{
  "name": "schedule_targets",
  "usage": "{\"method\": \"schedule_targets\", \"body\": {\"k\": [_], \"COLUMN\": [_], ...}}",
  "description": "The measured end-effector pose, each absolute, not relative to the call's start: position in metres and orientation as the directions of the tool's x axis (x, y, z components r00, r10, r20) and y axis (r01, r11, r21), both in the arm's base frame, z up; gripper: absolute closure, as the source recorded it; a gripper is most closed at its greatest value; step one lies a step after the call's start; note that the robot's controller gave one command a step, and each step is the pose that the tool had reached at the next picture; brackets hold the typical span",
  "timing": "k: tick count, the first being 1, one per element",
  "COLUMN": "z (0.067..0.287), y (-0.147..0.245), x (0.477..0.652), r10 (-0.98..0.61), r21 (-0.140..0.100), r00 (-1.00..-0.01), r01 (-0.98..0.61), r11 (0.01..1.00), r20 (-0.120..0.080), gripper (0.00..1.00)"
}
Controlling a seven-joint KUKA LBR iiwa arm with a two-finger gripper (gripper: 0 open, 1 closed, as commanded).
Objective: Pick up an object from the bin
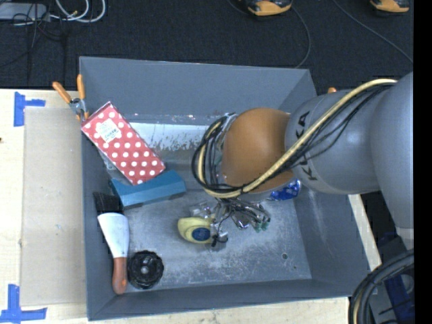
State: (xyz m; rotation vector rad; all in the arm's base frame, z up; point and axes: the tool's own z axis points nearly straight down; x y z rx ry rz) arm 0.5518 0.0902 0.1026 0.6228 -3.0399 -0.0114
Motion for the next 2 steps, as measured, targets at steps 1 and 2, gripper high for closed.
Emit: {"method": "schedule_targets", "body": {"k": [1,2], "z": [0.0737,0.0737], "y": [0.0964,0.0963], "x": [0.5713,0.5713], "r10": [-0.627,-0.627], "r21": [0.022,0.022], "r00": [-0.778,-0.779], "r01": [-0.627,-0.626], "r11": [0.779,0.779], "r20": [0.024,0.025], "gripper": [1.00,1.00]}}
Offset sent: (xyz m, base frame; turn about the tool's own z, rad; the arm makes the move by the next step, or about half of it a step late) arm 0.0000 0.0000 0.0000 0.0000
